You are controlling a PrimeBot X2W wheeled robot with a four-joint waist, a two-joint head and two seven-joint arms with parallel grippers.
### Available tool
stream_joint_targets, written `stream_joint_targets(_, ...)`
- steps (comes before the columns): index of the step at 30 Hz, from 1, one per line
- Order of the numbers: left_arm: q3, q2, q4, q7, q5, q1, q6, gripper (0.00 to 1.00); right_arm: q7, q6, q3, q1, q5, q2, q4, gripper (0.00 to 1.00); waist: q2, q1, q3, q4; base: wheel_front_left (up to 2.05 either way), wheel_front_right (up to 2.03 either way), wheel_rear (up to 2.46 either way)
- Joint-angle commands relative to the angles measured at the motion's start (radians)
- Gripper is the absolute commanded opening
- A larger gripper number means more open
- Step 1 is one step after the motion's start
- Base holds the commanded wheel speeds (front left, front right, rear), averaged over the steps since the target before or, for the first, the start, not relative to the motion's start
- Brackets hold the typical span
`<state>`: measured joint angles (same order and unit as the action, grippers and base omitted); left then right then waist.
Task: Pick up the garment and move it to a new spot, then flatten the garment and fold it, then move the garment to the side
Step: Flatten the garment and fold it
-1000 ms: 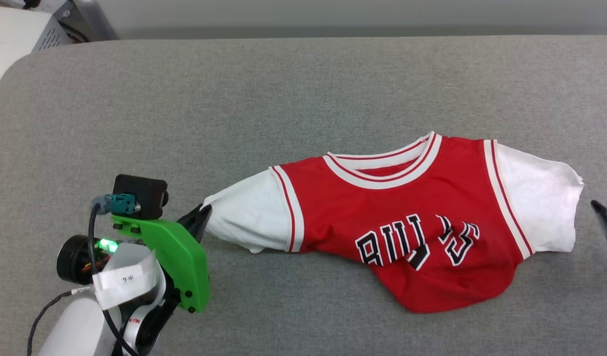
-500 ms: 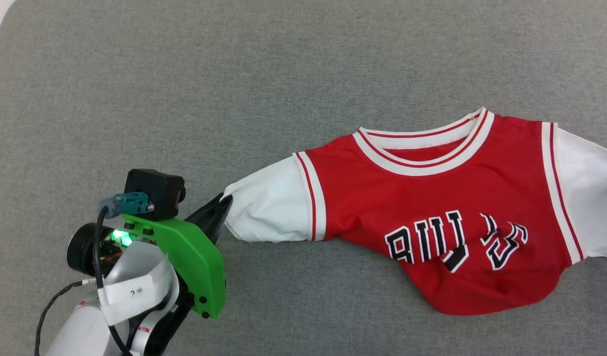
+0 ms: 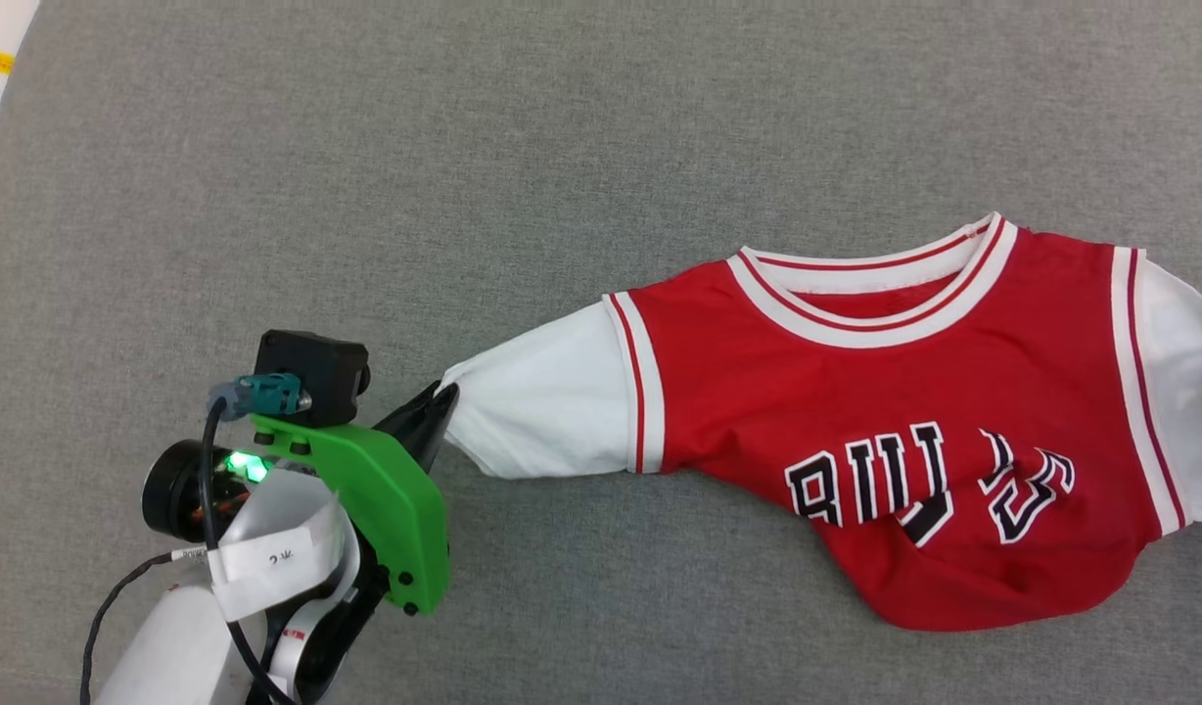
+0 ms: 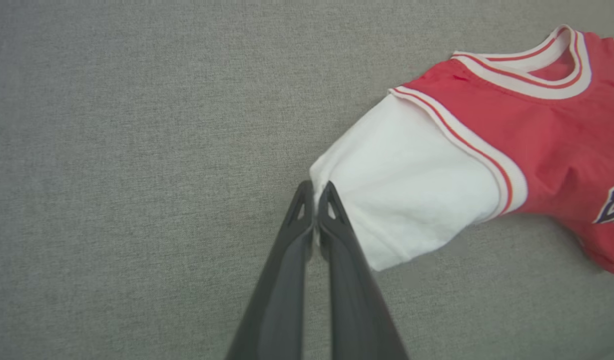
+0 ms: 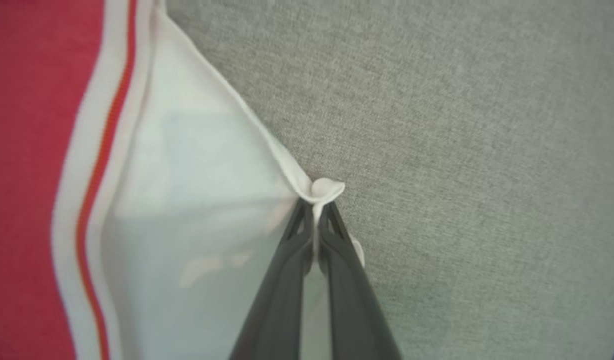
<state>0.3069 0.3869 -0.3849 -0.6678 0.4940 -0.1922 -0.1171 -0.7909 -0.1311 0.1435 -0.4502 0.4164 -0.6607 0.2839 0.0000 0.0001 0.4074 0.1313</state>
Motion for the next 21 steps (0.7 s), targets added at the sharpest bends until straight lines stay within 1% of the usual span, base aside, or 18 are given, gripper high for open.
stream_joint_targets(1, -0.010, 0.002, 0.010, 0.014, 0.004, -0.017, 0.006, 0.00, 0.022, 0.000, 0.013, 0.019, 0.002, 0.010, 0.030, 0.00, 0.0000, -0.0001, -0.030, -0.012, 0.00, 0.00, 0.00)
stream_joint_targets(10, -0.048, 0.014, 0.062, 0.085, 0.010, -0.011, 0.015, 0.00, 0.195, 0.000, -0.017, -0.009, -0.011, -0.026, 0.007, 0.00, 0.0000, -0.0001, -0.169, -0.047, 0.00, 0.00, 0.00)
stream_joint_targets(17, -0.097, 0.034, 0.050, 0.174, -0.015, -0.015, 0.011, 0.00, 0.263, 0.000, -0.031, -0.021, 0.002, -0.085, -0.057, 0.00, 0.0000, -0.0001, -0.277, -0.069, 0.00, 0.00, 0.00)
stream_joint_targets(21, -0.122, 0.050, 0.031, 0.206, -0.023, -0.018, 0.012, 0.00, 0.288, 0.000, -0.033, -0.029, 0.015, -0.111, -0.104, 0.00, 0.0000, -0.0001, -0.325, -0.080, 0.00, 0.00, 0.00)
